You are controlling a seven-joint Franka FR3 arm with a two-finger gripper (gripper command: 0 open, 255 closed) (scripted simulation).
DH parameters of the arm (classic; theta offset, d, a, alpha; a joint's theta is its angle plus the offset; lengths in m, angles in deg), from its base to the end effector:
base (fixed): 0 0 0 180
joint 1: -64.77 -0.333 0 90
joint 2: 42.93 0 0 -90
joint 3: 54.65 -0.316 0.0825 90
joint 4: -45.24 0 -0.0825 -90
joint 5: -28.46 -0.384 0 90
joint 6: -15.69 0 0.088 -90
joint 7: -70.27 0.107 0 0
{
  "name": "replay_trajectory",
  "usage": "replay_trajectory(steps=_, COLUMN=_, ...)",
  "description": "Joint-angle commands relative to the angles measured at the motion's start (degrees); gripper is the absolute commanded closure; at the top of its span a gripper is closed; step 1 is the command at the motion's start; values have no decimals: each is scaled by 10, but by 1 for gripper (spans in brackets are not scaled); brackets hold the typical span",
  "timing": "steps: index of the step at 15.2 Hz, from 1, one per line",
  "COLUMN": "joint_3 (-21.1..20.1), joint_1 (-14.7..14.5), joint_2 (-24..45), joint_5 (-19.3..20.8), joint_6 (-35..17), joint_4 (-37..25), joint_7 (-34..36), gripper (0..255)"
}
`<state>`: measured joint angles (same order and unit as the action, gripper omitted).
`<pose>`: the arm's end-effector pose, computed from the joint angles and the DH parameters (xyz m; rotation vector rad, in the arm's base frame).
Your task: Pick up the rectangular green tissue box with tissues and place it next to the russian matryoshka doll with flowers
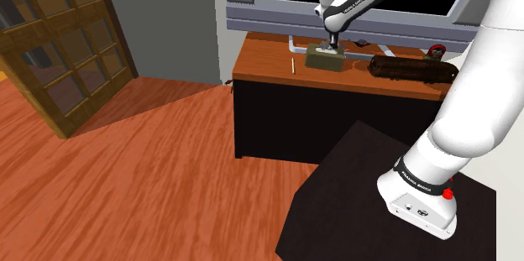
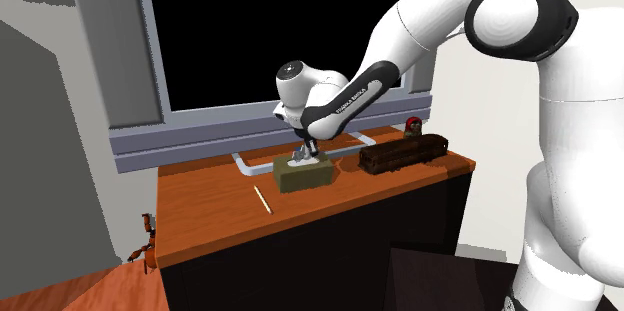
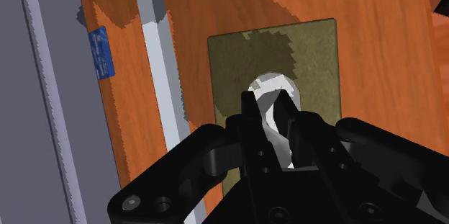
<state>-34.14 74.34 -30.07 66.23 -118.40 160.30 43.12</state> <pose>0.5226 -0.3050 0.3665 2.5267 0.5188 -0.2449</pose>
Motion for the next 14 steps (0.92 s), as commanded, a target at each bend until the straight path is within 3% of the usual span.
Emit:
replay_trajectory(steps=1, joint_3=-1, joint_1=-2, joint_2=-8, joint_5=-4, joint_6=12, joint_4=-5, joint_7=-7, gripper=255)
replay_trajectory(steps=14, joint_3=-7, joint_1=-7, joint_2=-52, joint_5=-25, joint_6=90, joint_4=-48, joint_7=-56, gripper=255)
